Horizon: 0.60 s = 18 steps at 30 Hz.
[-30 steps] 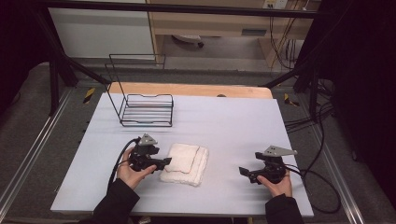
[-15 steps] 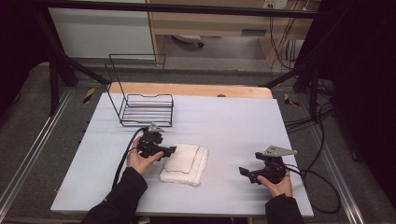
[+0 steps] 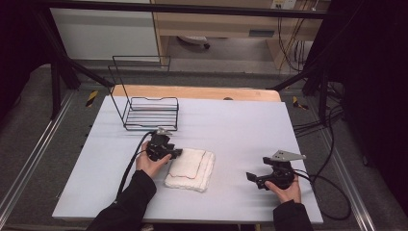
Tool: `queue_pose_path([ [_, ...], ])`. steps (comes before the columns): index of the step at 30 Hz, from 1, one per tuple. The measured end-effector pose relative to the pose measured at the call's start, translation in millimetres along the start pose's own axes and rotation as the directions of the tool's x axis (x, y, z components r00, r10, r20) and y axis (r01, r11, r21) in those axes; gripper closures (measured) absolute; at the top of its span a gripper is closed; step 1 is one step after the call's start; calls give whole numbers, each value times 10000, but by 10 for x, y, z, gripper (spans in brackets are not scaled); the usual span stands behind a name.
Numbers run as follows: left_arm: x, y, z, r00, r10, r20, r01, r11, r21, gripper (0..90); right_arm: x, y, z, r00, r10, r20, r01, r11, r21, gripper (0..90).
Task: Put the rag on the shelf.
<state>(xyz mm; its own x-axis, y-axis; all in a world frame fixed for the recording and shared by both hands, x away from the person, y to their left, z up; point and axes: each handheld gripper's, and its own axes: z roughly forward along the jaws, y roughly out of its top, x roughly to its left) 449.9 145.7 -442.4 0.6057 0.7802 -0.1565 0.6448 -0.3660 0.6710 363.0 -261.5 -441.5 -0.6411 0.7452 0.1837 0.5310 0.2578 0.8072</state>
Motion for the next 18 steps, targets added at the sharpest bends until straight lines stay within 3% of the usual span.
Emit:
queue_pose_path([
  [5,-1,3,21,9998,-106,166,107,9999,-11,611,1,1,1,10000,18,-25,-18,10000,4,8],
  [9,-24,6,33,9994,-115,338,115,9999,6,704,2,3,7,10000,20,-39,-20,10000,13,8],
  [18,-65,10,53,9994,39,348,-40,10000,31,762,37,33,48,9999,-109,-49,109,9999,32,8],
])
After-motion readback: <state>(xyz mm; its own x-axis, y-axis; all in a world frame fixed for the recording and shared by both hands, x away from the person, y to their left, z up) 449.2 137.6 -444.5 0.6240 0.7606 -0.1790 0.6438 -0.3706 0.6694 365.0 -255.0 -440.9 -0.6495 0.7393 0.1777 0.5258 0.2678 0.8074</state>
